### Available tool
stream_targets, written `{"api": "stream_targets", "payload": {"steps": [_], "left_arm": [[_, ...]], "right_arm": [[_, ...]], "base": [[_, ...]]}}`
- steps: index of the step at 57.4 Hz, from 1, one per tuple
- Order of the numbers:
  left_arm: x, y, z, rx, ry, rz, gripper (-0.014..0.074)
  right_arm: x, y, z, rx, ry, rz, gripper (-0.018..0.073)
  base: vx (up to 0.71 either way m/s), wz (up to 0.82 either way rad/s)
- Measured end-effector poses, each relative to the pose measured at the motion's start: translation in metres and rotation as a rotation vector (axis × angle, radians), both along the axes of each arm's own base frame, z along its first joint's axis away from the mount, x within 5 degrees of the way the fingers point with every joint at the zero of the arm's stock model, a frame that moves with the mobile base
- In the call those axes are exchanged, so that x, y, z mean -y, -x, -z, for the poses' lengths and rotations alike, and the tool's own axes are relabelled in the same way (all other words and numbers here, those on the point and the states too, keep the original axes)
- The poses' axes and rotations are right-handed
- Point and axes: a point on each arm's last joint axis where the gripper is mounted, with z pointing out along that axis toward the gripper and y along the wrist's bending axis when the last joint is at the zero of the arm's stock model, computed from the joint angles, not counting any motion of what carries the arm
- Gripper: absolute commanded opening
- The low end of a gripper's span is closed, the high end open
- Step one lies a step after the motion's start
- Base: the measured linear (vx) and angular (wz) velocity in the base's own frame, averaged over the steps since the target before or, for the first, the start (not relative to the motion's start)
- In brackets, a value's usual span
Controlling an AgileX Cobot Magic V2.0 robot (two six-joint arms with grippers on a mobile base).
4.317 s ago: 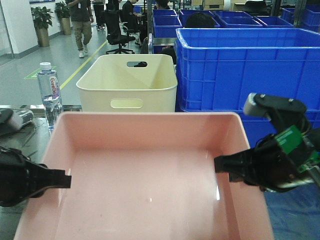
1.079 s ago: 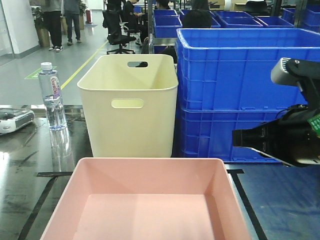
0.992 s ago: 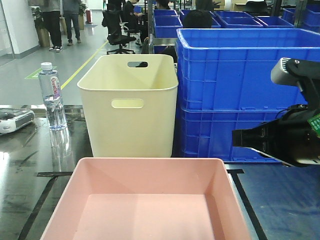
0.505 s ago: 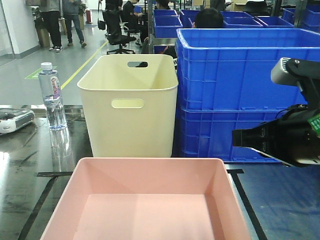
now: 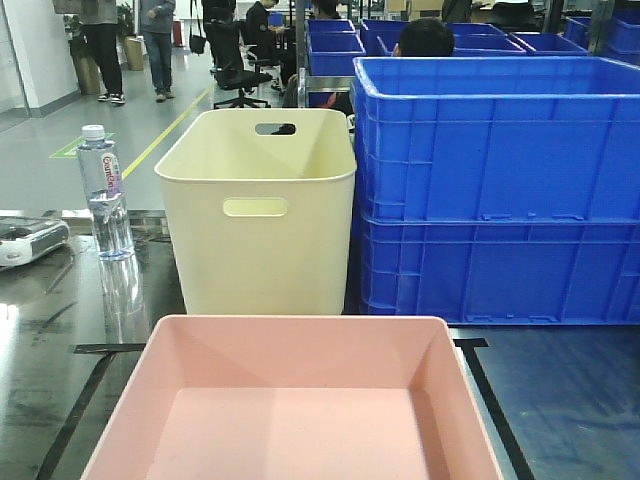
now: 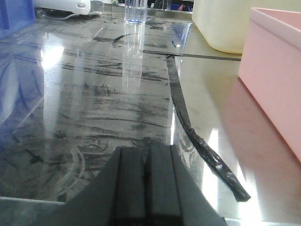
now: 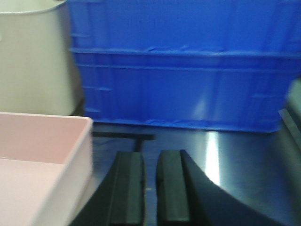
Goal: Grab pink bin and stack on right shelf
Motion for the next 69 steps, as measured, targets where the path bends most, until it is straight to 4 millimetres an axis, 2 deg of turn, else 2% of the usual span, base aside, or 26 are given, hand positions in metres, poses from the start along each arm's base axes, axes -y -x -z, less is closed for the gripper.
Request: {"api": "stream_targets", "payload": {"steps": [6,15,24,29,69], "left_arm": [[0.0,0.0,0.0,0.0,0.0,0.0,-0.0008],[0.0,0.0,0.0,0.0,0.0,0.0,-0.0008],[0.0,0.0,0.0,0.0,0.0,0.0,-0.0008],[0.0,0.0,0.0,0.0,0.0,0.0,-0.0008],[0.0,0.0,0.001,-0.006,0.0,0.0,-0.0008]], "right_arm": [[0.007,0.03,0.027,0.059,0.074,0.034,-0.0015],[0.007,0.063,0.081,0.084,0.101,0.034,-0.0013],[0.007,0.076,0.137,0.08,0.075,0.038,-0.0013],[0.007,0.075,0.156,0.078,0.048,0.04,-0.0012],[0.007,0.075,0.157,0.099,-0.001,0.045,-0.0012]], "base": [[0.0,0.0],[0.0,0.0],[0.0,0.0],[0.0,0.0],[0.0,0.0]]}}
